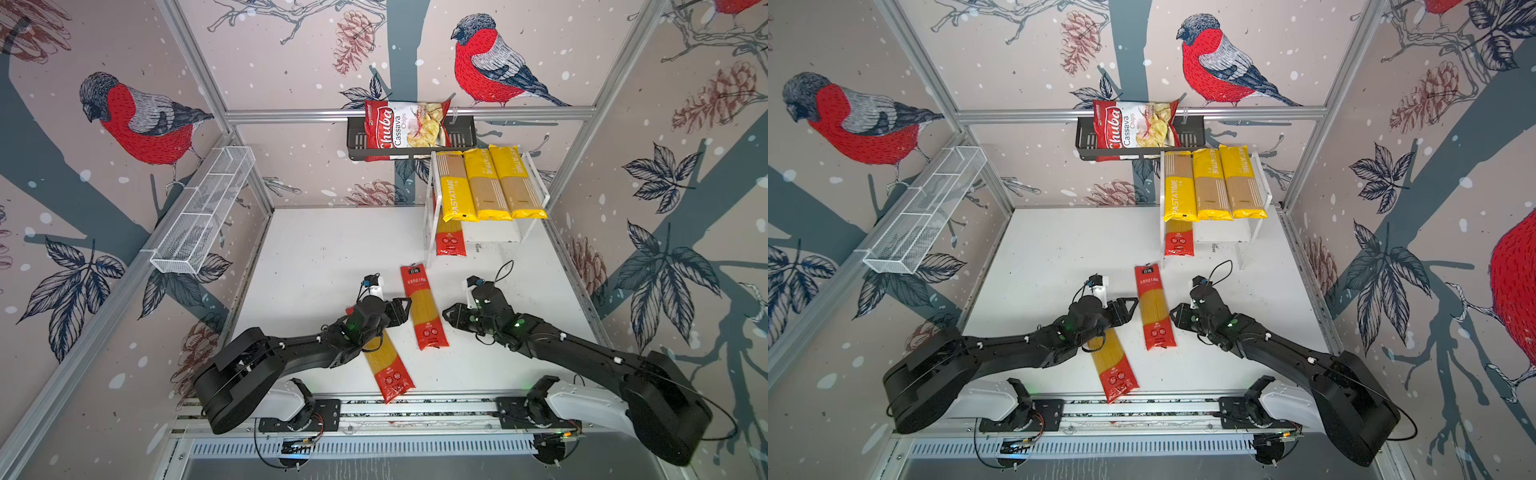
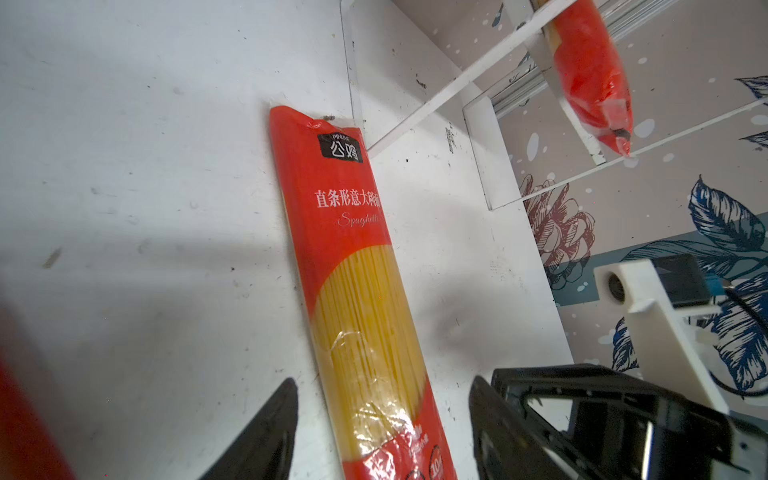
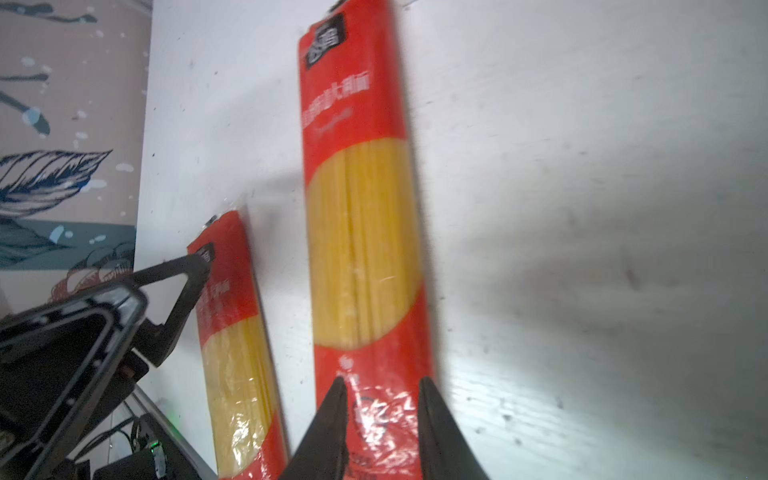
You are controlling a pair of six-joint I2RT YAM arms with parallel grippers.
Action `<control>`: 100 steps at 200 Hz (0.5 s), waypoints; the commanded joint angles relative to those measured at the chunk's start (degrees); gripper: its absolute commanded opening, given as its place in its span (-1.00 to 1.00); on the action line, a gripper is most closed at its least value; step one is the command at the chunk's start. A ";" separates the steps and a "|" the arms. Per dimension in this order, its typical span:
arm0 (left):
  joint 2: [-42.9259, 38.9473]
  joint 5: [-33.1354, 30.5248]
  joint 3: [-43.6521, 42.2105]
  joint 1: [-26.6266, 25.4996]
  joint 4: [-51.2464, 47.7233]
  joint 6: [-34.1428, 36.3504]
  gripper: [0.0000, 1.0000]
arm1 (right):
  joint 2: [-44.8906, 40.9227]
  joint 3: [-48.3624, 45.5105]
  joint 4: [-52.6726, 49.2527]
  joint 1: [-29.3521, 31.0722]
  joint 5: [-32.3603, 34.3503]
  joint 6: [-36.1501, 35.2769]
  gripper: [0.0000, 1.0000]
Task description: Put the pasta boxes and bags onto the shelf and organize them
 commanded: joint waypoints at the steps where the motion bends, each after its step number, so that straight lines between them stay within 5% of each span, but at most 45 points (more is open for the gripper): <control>1: 3.11 4.07 1.41 0.05 -0.47 0.13 0.29 | 2.70 0.25 5.94 -2.97 -5.70 -2.45 -0.35; 35: 7.71 5.54 2.25 0.02 2.23 -1.44 0.30 | 10.75 2.19 10.57 -4.78 -8.65 -3.75 -0.15; 100: 14.13 7.93 2.72 -0.07 6.91 -3.17 0.26 | 20.42 3.27 16.90 -4.62 -12.02 -3.20 -0.08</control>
